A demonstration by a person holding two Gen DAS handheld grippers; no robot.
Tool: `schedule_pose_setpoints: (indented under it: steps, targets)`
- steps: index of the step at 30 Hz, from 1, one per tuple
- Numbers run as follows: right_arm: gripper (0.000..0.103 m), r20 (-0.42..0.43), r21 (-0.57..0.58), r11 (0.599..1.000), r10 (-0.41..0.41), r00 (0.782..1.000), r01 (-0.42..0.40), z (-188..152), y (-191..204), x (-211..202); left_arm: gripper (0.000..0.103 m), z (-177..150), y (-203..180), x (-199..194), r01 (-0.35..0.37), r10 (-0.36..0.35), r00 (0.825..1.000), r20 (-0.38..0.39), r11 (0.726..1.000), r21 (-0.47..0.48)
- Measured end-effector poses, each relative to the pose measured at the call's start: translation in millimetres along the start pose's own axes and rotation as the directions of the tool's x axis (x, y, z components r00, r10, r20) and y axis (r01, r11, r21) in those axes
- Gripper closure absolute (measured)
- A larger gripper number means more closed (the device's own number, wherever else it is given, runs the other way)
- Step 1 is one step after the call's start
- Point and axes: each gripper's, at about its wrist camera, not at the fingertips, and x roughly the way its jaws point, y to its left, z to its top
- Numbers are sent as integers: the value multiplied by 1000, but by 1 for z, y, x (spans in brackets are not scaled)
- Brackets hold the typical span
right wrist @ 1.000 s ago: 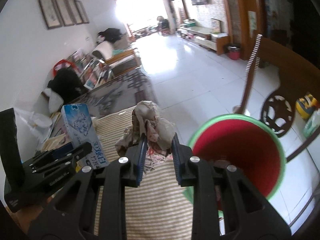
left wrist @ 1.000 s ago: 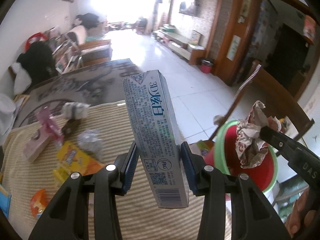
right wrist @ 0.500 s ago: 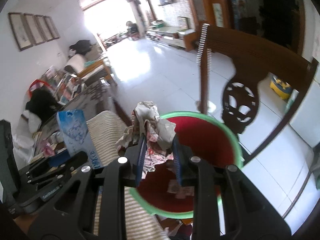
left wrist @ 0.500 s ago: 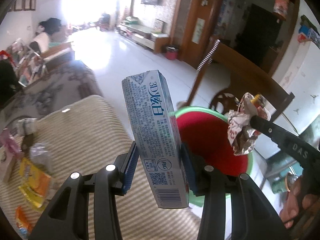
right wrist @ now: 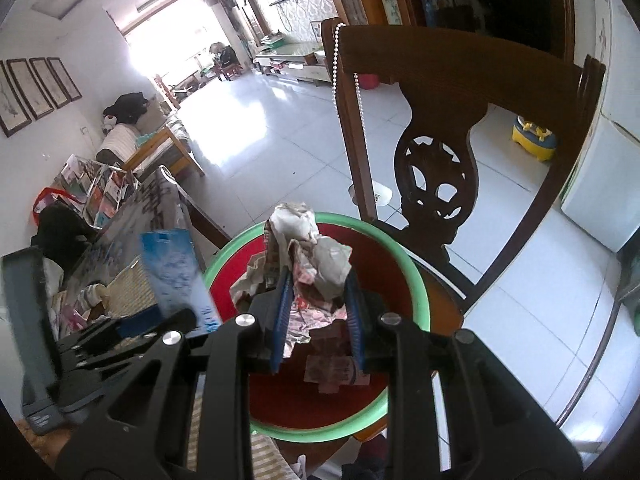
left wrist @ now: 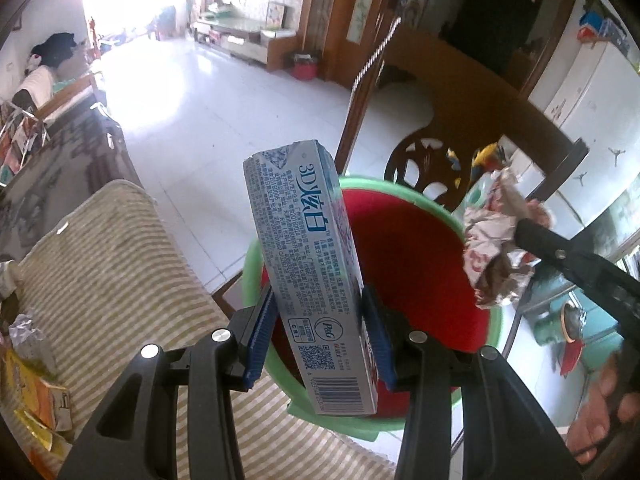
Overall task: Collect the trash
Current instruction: 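Carry both items over the red bucket and open both grippers to drop them, then return both tools to the table and grasp the orange snack bag with the left gripper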
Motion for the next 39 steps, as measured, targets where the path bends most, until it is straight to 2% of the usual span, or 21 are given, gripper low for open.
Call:
schedule_pose_setpoints:
  steps: [4, 6, 7, 8, 9, 14, 15, 16, 17, 18, 29, 31, 35, 39]
  targets:
    - [78, -6, -4, 1000, -4, 1000, 4, -2, -4, -2, 62, 3, -11, 12, 10, -9, 999, -35, 999, 40]
    - [78, -3, 16, 1000, -10, 1000, 10, -2, -11, -4, 58, 5, -16, 14, 19, -17, 999, -42, 998, 52]
    - [78, -2, 22, 1000, -13, 1000, 14, -2, -12, -5, 54, 6, -17, 15, 22, -20, 999, -43, 998, 50]
    - [78, 2, 33, 999, -19, 1000, 19, -1, -15, -6, 40, 6, -17, 15, 26, -25, 999, -40, 999, 45]
    - [78, 4, 38, 999, -22, 1000, 22, -1, -16, -7, 35, 6, -16, 12, 30, -29, 999, -29, 999, 38]
    - [77, 9, 25, 1000, -15, 1000, 15, 0, -10, -4, 31, 7, -8, -4, 11, -12, 1000, 23, 999, 45]
    - [74, 5, 16, 1000, -9, 1000, 9, -1, -7, -2, 29, 6, -5, -12, 5, -7, 999, 44, 999, 47]
    - [58, -13, 3, 1000, -4, 1000, 4, -1, -3, 4, 27, 5, 0, -18, 0, -3, 998, 60, 999, 45]
    - [46, -22, 0, 1000, -13, 1000, 13, -2, 0, 7, 25, 4, 4, -25, -7, 4, 997, 79, 999, 41]
    - [37, -17, 4, 1000, -24, 1000, 24, -4, 2, 8, 25, 4, 7, -29, -12, 9, 996, 90, 999, 35]
    - [36, 15, -18, 1000, 7, 1000, -7, -12, 49, 0, 25, -28, 67, -76, -52, 67, 985, 162, 994, -92]
    - [33, 24, -29, 999, 21, 1000, -20, -14, 62, -3, 25, -39, 81, -89, -60, 81, 980, 182, 991, -120]
    - [28, 26, -54, 997, 60, 998, -59, -23, 95, -5, 25, -64, 113, -112, -100, 136, 968, 212, 980, -172]
    - [26, -17, -107, 989, 100, 995, -101, -42, 141, 4, 25, -97, 152, -131, -133, 186, 960, 210, 961, -245]
